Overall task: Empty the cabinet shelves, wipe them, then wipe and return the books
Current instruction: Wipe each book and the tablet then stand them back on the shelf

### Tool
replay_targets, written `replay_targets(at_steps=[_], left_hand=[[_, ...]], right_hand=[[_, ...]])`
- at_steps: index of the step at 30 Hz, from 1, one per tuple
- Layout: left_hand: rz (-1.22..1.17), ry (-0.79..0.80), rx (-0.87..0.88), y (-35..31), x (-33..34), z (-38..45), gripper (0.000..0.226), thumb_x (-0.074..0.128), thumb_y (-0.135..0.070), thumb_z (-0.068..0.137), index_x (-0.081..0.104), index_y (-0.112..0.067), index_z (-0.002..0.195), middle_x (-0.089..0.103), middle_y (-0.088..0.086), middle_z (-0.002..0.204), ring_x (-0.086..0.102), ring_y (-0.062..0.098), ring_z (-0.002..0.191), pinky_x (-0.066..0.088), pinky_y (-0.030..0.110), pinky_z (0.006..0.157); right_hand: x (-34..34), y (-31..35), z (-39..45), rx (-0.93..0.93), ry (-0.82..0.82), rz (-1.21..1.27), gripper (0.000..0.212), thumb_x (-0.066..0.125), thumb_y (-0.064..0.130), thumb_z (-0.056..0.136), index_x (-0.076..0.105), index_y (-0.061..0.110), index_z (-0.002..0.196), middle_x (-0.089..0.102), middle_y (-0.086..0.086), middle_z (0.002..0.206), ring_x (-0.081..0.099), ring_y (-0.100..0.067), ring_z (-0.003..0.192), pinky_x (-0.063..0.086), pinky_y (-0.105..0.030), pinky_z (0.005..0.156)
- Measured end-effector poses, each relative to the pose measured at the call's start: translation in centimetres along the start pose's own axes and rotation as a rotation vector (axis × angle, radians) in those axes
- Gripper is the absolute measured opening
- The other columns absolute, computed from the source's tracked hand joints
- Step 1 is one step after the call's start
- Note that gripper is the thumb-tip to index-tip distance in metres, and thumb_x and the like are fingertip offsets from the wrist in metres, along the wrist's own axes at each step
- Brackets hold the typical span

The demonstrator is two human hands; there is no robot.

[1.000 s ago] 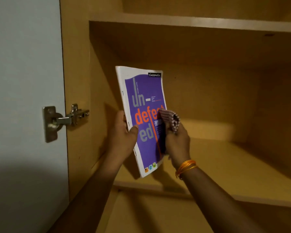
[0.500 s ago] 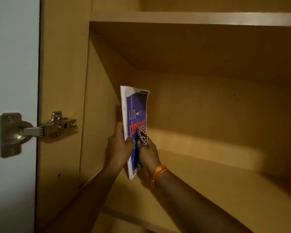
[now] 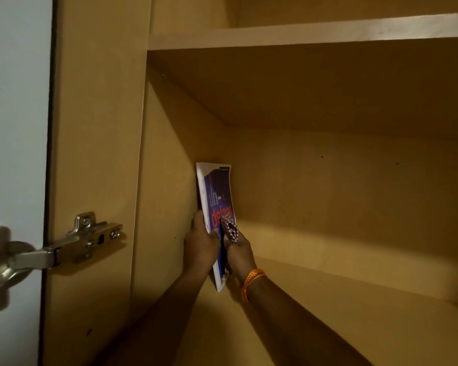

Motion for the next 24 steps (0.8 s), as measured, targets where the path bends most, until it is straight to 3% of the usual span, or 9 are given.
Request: replay_targets(at_steps=[5,12,18,24], left_hand=[[0.001,0.014,-0.008,0.6,1.2,1.2,0.053,0.060,-0.014,0.097,0.039,-0.025,0.146,0.065,0.005,0.132,0.065,0.027,0.115,0.052,0.034,0.094],[0.029,0.048,-0.028,1.5,2.1,1.3,0.053,0.062,-0.015,0.095,0.042,-0.021,0.144,0.065,0.007,0.132,0.064,0.029,0.116,0.052,0.036,0.095],[0.079,0.077,-0.051,2.1,2.5,0.7,0.052,0.064,-0.014,0.091,0.042,-0.021,0.138,0.066,0.009,0.128,0.066,0.031,0.109,0.056,0.041,0.091],[0.084,0.107,-0.079,2.0,2.3,0.3,0.059,0.064,-0.007,0.089,0.040,-0.018,0.142,0.066,0.010,0.128,0.066,0.031,0.109,0.055,0.038,0.086]], right_hand=[[0.2,-0.4,1.4,0.006,-0.003,0.008,0.020,0.058,0.043,0.098,0.070,0.033,0.109,0.076,0.003,0.102,0.074,-0.015,0.091,0.060,-0.041,0.089],[0.1,-0.3,1.8,-0.008,-0.004,-0.035,0.022,0.058,0.032,0.097,0.069,0.032,0.116,0.075,0.001,0.109,0.071,-0.016,0.097,0.057,-0.040,0.094],[-0.9,-1.2,1.9,0.008,0.011,-0.052,0.028,0.060,0.047,0.089,0.071,0.034,0.111,0.076,0.005,0.106,0.072,-0.017,0.099,0.057,-0.044,0.095],[-2.7,-0.4,0.8,0.022,0.027,-0.086,0.023,0.051,0.026,0.102,0.068,0.023,0.118,0.073,-0.003,0.112,0.069,-0.019,0.101,0.057,-0.042,0.094]])
Point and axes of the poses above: each hand's wrist, its own z-axis towards the middle knuckle, its own x-axis out of the palm, y = z × x, the point moved 9 cm from there along z, towards the middle knuckle
